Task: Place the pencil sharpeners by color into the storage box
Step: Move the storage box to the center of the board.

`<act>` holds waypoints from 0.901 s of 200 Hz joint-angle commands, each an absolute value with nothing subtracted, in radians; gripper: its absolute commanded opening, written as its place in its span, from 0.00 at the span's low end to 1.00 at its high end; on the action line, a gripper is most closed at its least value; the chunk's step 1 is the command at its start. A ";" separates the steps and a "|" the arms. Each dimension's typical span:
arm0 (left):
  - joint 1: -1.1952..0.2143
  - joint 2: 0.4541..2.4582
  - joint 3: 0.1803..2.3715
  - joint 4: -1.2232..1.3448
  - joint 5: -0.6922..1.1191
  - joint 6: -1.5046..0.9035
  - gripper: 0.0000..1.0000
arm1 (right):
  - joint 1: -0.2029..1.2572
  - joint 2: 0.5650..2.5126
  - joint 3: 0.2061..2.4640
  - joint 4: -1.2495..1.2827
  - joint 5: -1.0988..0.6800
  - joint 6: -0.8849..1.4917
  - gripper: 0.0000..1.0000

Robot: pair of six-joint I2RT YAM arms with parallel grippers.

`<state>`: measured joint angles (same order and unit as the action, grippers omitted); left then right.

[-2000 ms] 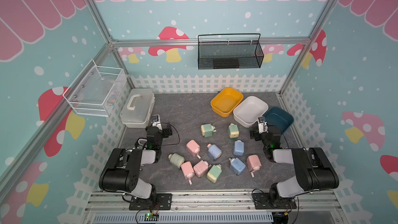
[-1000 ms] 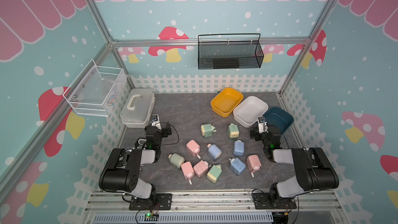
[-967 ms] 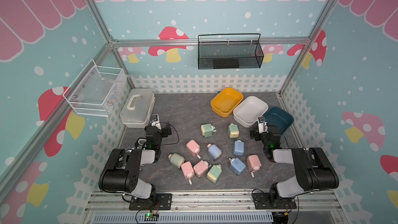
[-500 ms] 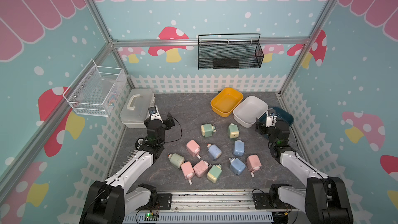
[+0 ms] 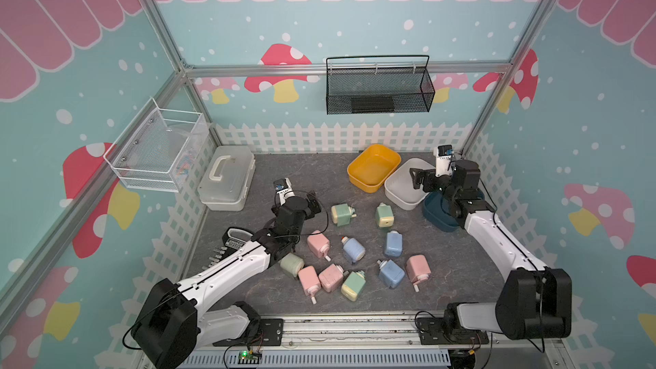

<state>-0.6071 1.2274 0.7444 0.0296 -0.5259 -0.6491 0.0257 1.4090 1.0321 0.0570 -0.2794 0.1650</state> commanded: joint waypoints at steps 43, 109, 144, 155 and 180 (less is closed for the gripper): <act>-0.616 1.399 0.868 -0.072 -0.426 -0.970 0.99 | 0.047 1.790 1.484 -0.339 -0.743 -0.124 0.98; -0.546 1.440 0.885 -0.086 -0.288 -0.966 0.99 | 0.234 2.090 1.807 -0.533 -0.587 -0.425 0.90; -0.500 1.389 0.823 -0.060 -0.243 -0.955 0.99 | 0.311 2.244 2.008 -0.694 -0.401 -0.481 0.78; -0.494 1.367 0.807 -0.061 -0.250 -0.945 0.99 | 0.319 2.282 2.061 -0.733 -0.397 -0.479 0.75; -0.479 1.321 0.773 -0.060 -0.268 -0.933 0.99 | 0.335 2.336 2.127 -0.778 -0.385 -0.465 0.69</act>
<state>-0.4931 1.3777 0.8036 -0.0635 -0.2722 -0.9459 0.3290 2.2932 2.0647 -0.6609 -0.4446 -0.4484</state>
